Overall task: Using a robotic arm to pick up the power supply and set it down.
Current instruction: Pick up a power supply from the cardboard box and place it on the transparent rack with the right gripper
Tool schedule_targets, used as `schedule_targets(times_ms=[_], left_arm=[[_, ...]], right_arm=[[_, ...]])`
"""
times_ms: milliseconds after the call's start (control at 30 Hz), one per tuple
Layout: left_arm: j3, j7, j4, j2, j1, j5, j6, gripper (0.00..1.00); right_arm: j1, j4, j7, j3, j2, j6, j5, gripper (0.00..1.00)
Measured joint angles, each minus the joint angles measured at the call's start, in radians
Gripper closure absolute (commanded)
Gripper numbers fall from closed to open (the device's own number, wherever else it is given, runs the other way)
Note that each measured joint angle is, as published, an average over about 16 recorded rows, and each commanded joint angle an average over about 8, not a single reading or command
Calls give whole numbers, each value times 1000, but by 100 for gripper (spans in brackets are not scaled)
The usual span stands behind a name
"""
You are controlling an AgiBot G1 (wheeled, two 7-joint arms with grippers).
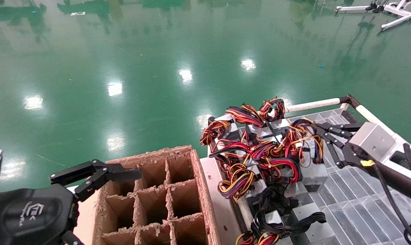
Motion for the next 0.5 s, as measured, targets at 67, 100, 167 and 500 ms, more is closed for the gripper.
schedule_targets(times_ms=[67,100,167,500], left_arm=[[0,0,0,0,0,0,0,0],[0,0,0,0,0,0,0,0],[0,0,0,0,0,0,0,0],[0,0,0,0,0,0,0,0]], right_arm=[[-10,-10,5,-1,-2,-14,11,100],[-16,-14,7,0,-2,-22,18,100],[-30,-23,10,2,-1,-41,35,100],[-127,-40,-19,30,27,-148,153,100]])
